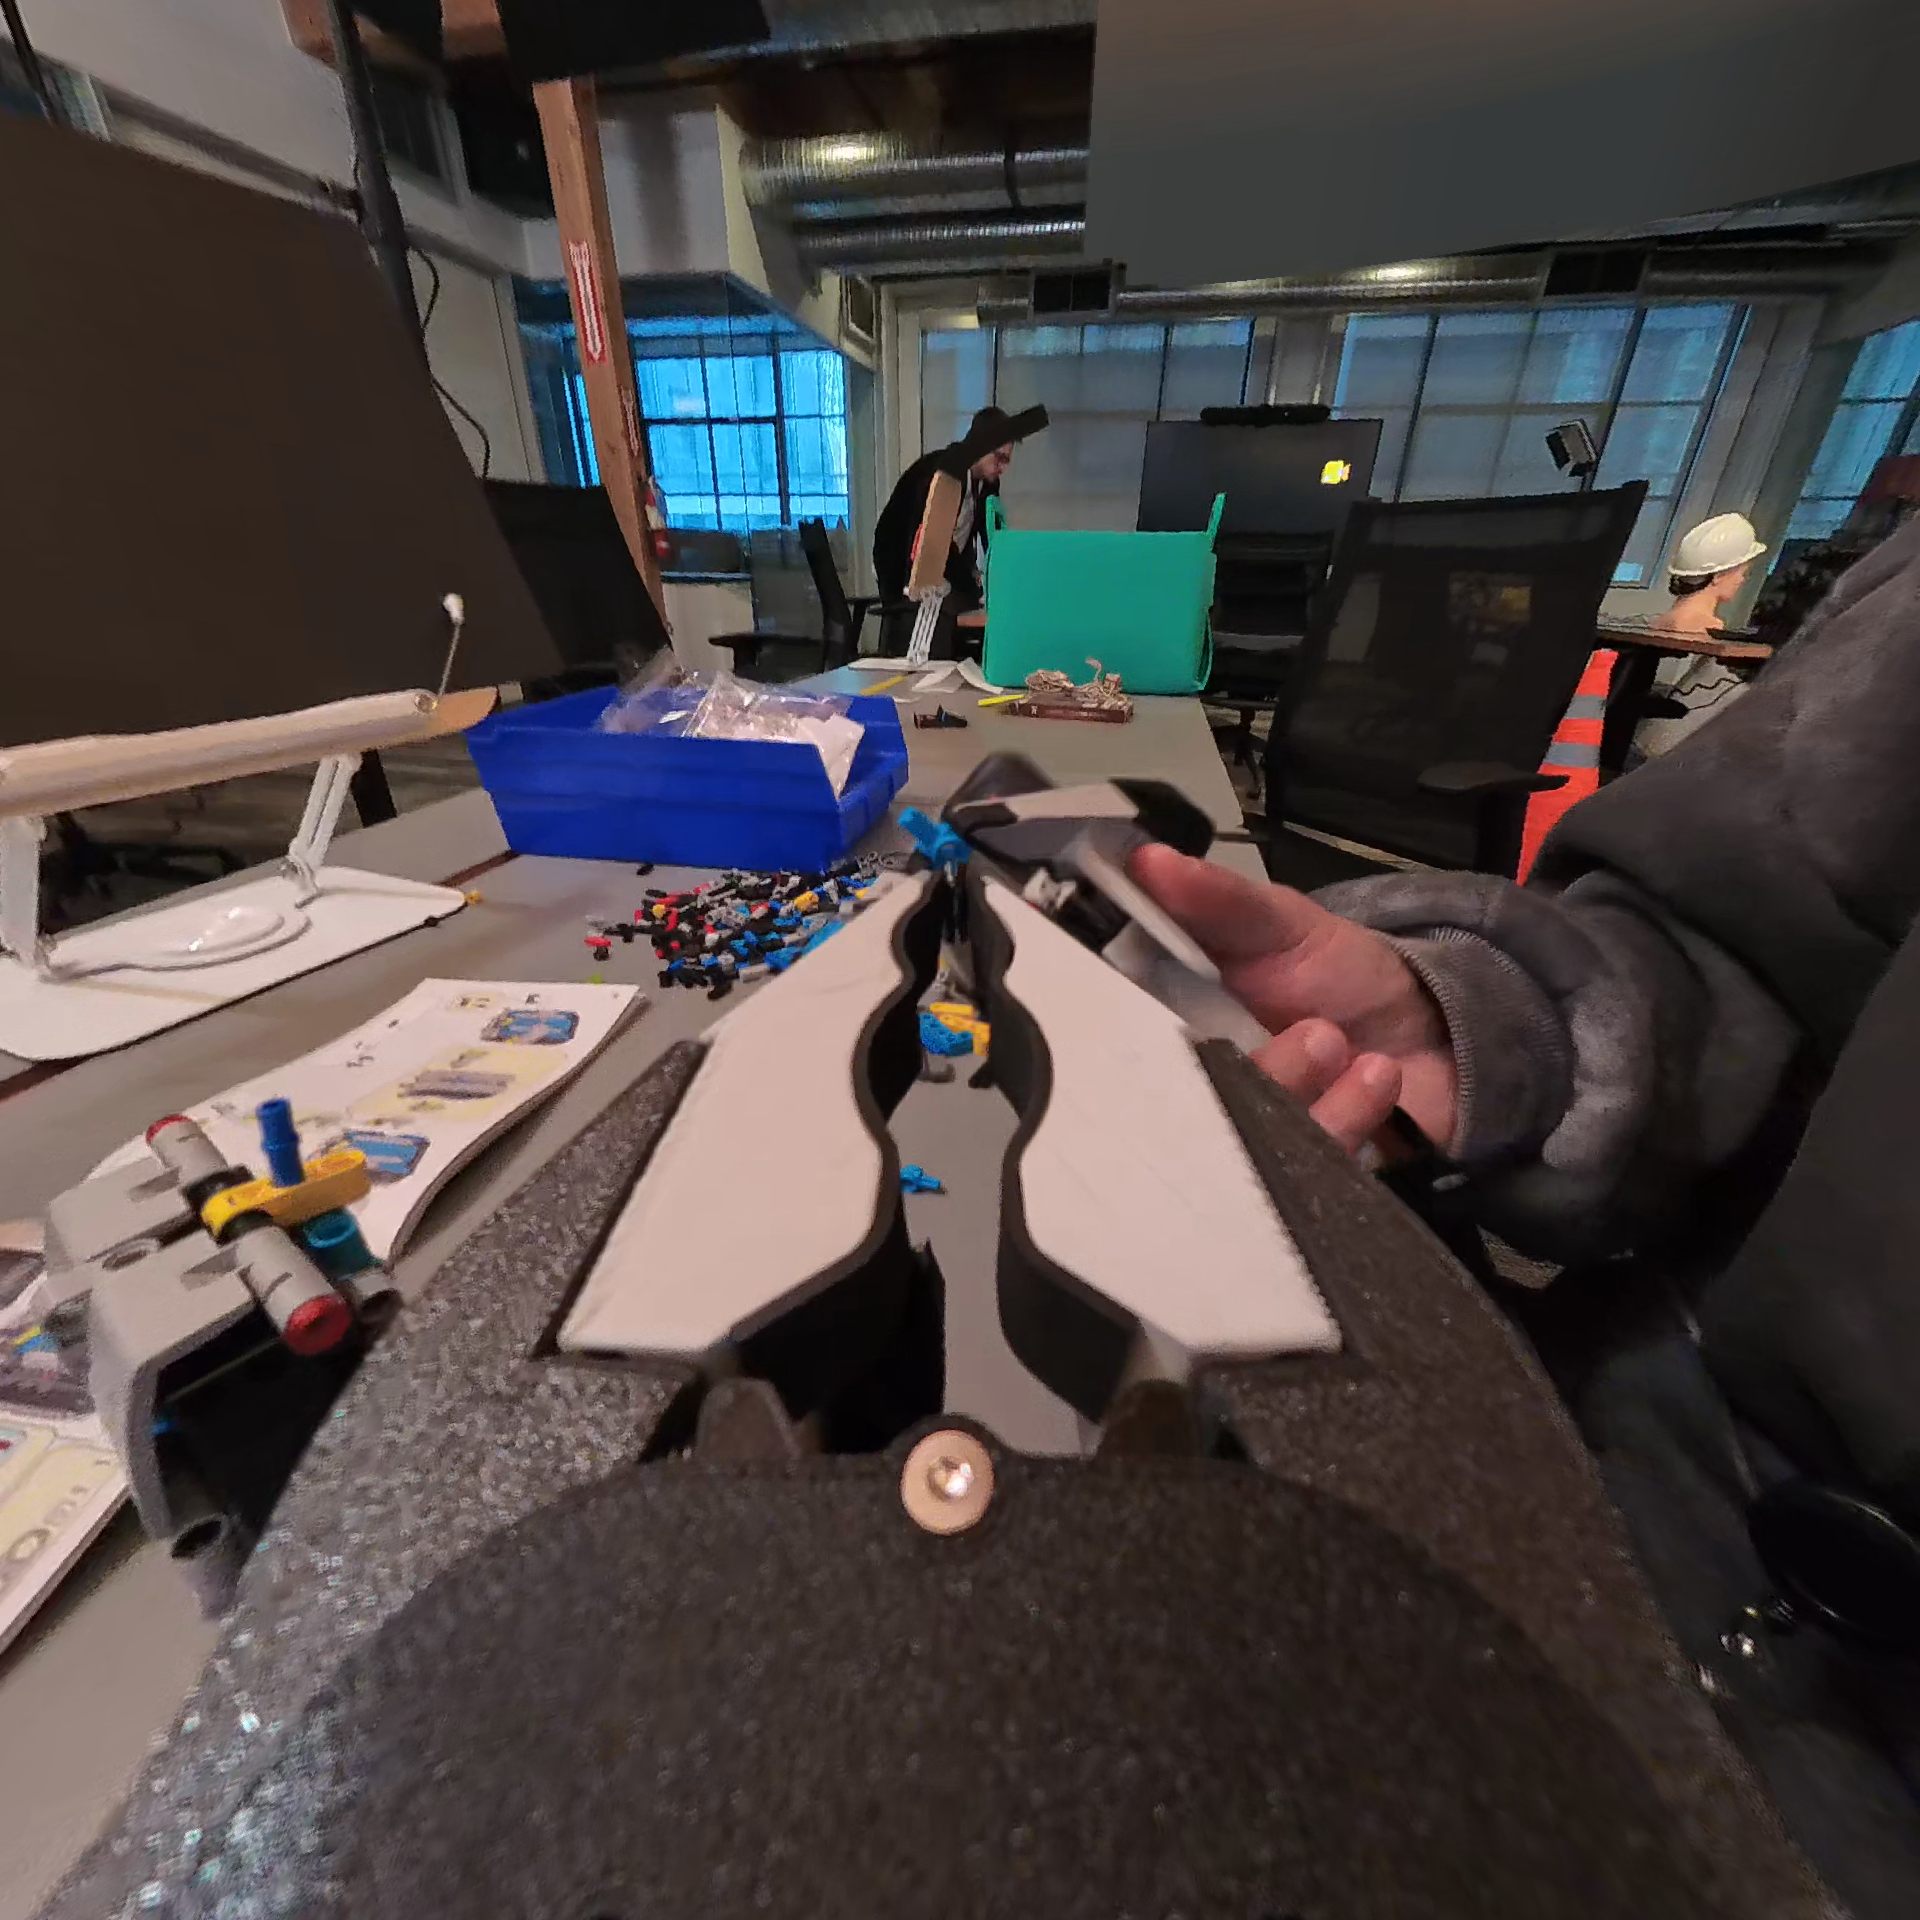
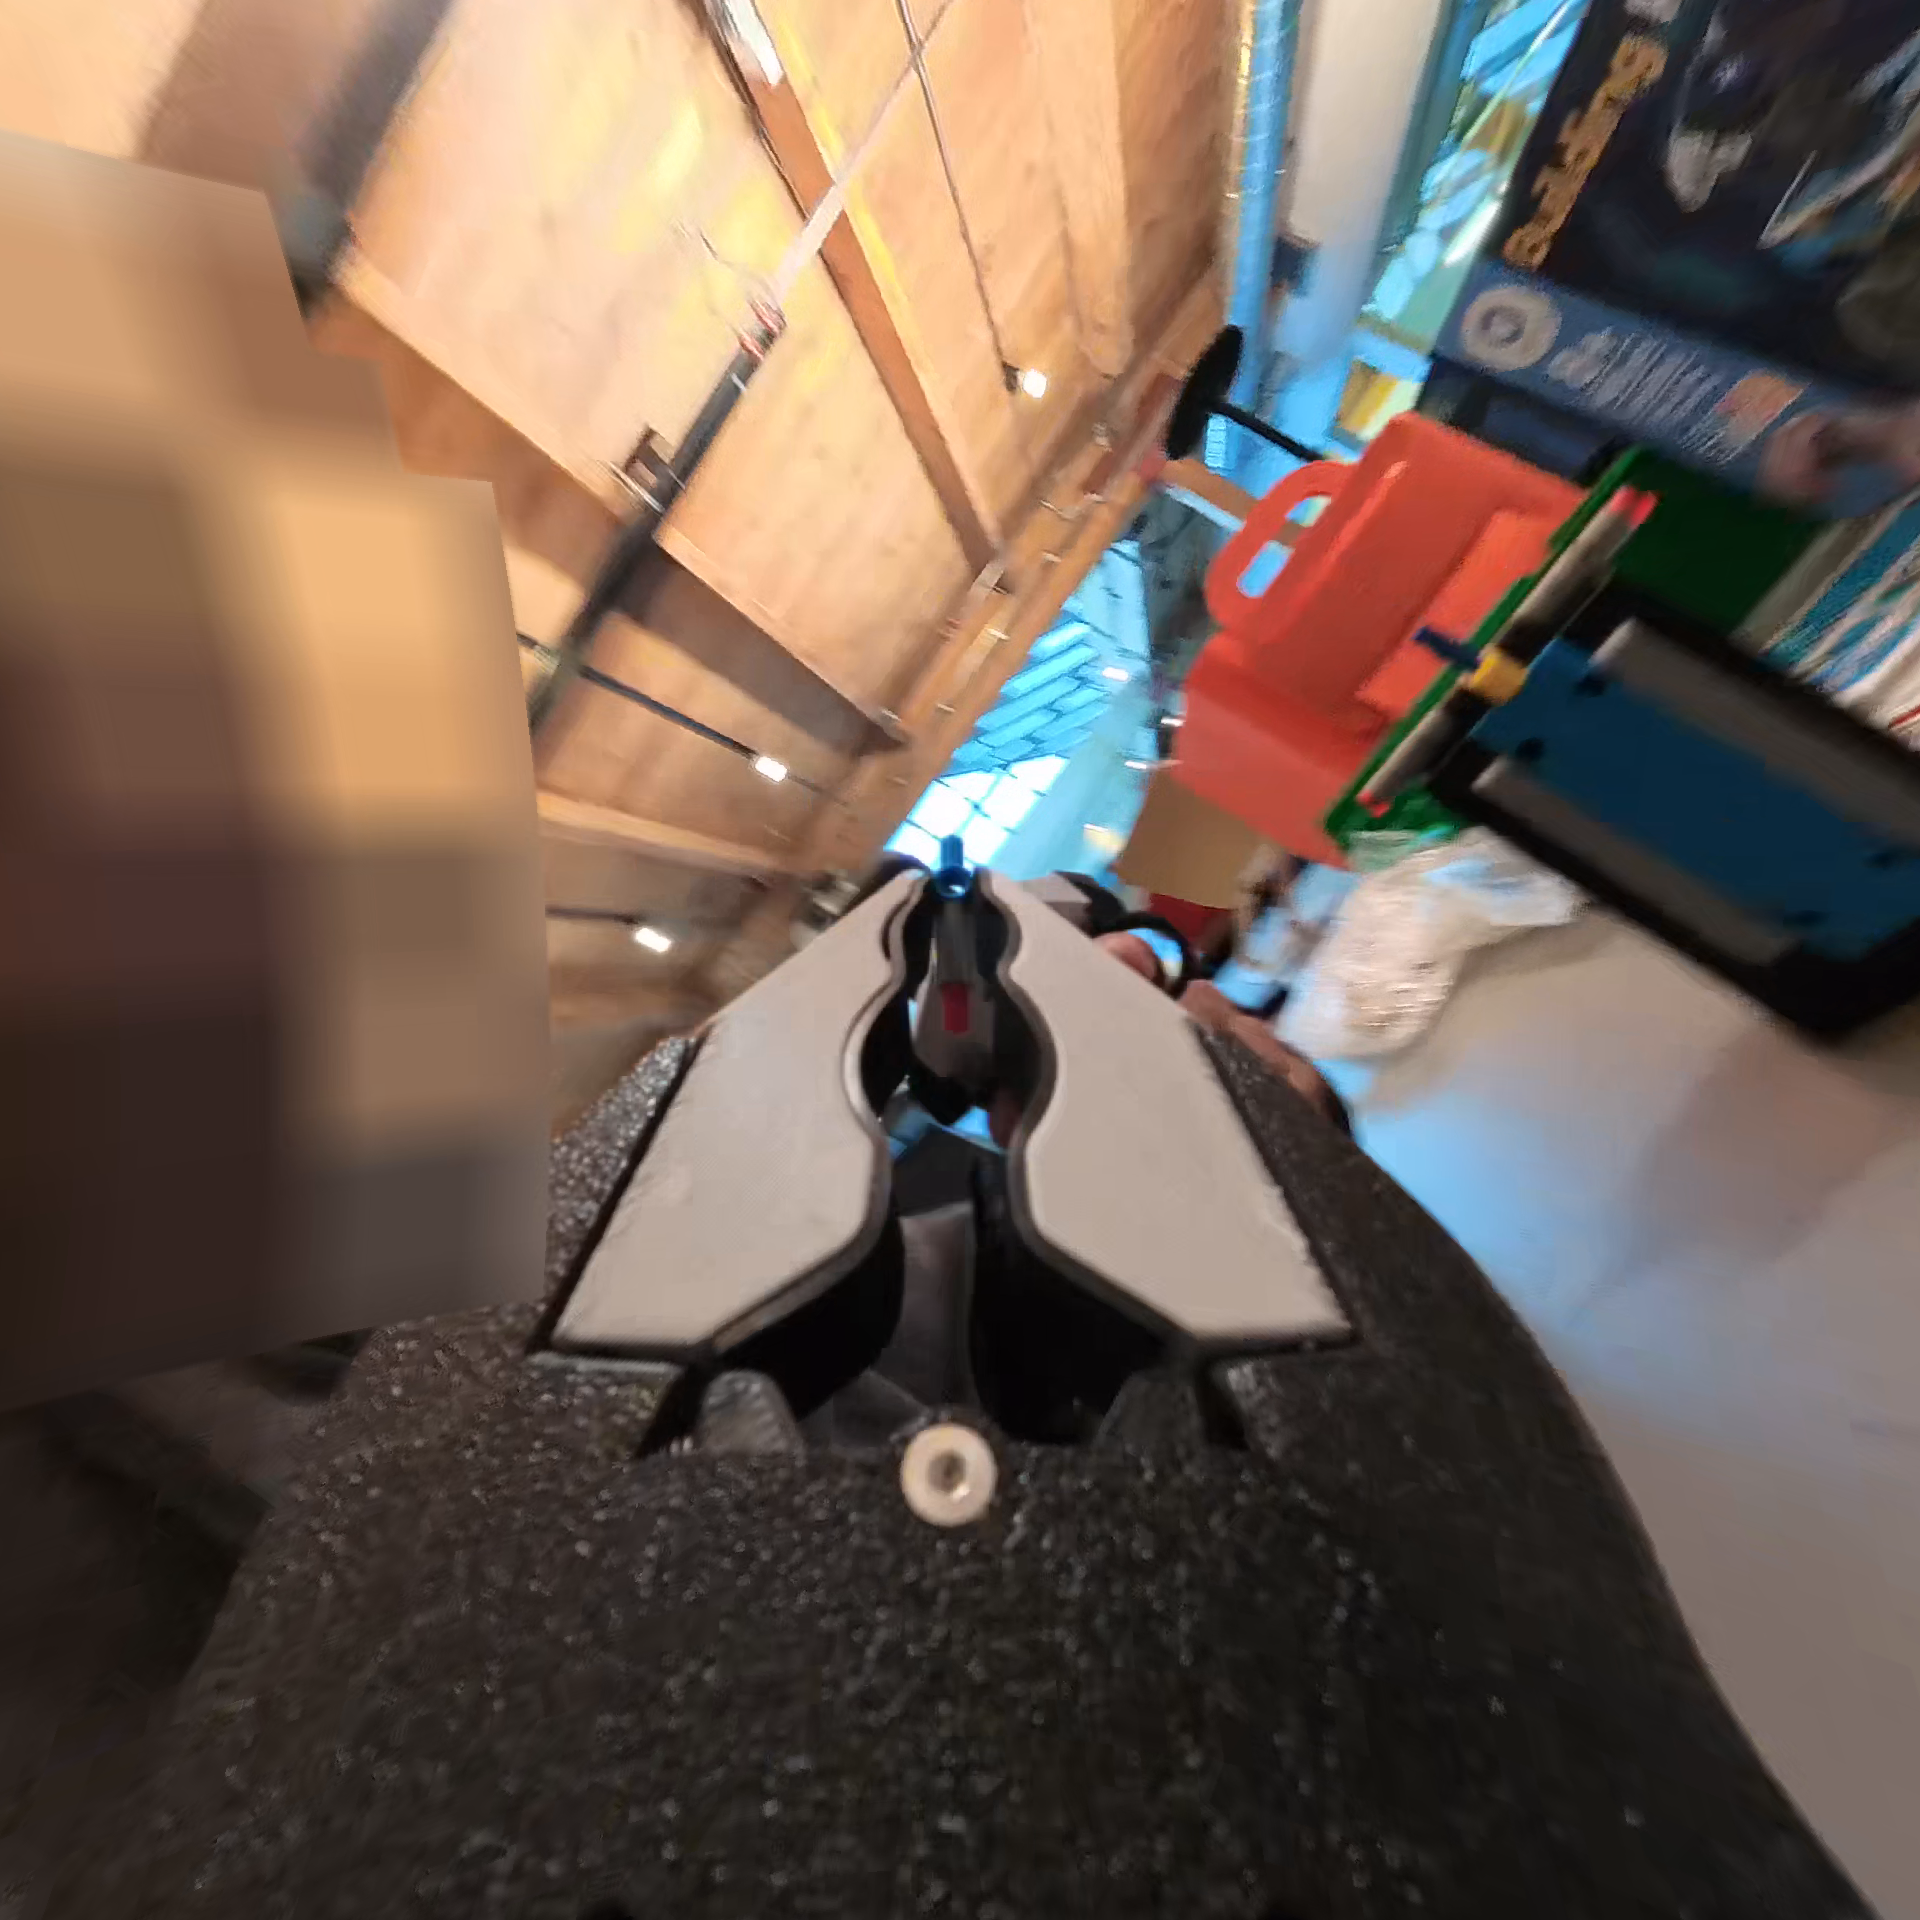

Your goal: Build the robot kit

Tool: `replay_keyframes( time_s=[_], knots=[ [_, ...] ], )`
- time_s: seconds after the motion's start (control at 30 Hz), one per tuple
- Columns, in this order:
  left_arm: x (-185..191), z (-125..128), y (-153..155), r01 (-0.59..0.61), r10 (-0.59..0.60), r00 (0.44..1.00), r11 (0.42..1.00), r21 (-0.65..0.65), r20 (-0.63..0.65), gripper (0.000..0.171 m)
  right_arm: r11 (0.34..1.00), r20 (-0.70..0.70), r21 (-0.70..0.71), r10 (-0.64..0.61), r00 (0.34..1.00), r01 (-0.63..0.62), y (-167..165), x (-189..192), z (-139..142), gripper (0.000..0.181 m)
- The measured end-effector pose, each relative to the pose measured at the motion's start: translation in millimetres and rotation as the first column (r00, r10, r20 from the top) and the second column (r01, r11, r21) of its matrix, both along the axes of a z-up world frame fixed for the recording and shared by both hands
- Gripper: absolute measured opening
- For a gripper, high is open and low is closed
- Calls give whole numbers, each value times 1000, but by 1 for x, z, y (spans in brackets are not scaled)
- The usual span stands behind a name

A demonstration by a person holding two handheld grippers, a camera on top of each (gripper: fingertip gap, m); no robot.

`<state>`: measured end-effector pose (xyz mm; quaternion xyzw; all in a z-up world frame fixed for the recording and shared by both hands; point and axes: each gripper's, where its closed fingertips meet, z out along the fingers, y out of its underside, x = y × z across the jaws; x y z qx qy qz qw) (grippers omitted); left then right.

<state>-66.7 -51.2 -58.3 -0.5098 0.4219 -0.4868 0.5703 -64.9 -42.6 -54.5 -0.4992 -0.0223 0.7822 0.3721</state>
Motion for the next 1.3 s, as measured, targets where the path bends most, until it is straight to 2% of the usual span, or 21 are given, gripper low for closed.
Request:
replay_keyframes(
  time_s=[0.1, 0.17, 0.27, 0.53, 0.6, 0.67, 0.7, 0.73, 0.77, 0.8, 0.83, 0.9, 0.93, 1.03, 1.3],
  knots=[
    [1, -6, 4, -15, 15, 999, 1000, -14, -34, 4, 976, 253, 195, -151, 956, 102, 1, 1, -3, 7],
    [2, -6, 3, -19, 18, 999, 1000, -5, -38, 4, 953, 351, 279, -213, 912, 116, 0, 0, -6, 7],
    [2, -8, 2, -17, 17, 999, 1000, -5, -48, 4, 949, 379, 293, -228, 897, 117, 1, -2, -9, 7],
    [2, -15, 4, -8, 5, 997, 999, -39, -80, 3, 979, 337, 195, -119, 934, 54, 0, -4, -14, 7],
    [4, -22, 6, -8, 1, 993, 998, -58, -117, 3, 972, 405, 224, -164, 900, 76, 5, -1, -20, 7],
    [8, -51, 9, 3, -30, 966, 994, -106, -258, 3, 947, 509, 302, -258, 821, 110, 15, 13, -26, 7],
    [8, -71, 11, -6, -32, 935, 994, -105, -354, 4, 934, 560, 335, -304, 770, 125, 21, 24, -31, 7],
    [7, -96, 9, 4, -54, 880, 994, -107, -471, 4, 924, 604, 358, -337, 722, 132, 26, 34, -36, 7],
    [2, -117, 16, -35, -11, 822, 997, -69, -569, 4, 917, 631, 373, -361, 686, 139, 30, 42, -42, 7],
    [-2, -131, 20, -56, 24, 772, 998, -30, -635, 4, 913, 637, 380, -375, 674, 149, 32, 48, -45, 7],
    [-3, -139, 15, -28, -10, 740, 999, -46, -673, 4, 917, 627, 368, -366, 688, 152, 31, 50, -47, 7],
    [-3, -146, 9, -8, -63, 717, 995, -97, -695, 4, 931, 606, 337, -329, 724, 141, 28, 49, -47, 7],
    [-5, -153, 4, 10, -102, 690, 991, -132, -716, 4, 928, 606, 346, -332, 722, 137, 27, 48, -47, 7],
    [-6, -161, 5, -5, -107, 656, 989, -146, -747, 4, 931, 610, 345, -317, 726, 118, 25, 45, -48, 7],
    [-7, -163, 4, -15, -147, 659, 978, -209, -738, 6, 936, 608, 338, -300, 735, 103, 24, 44, -49, 7]
  ],
)
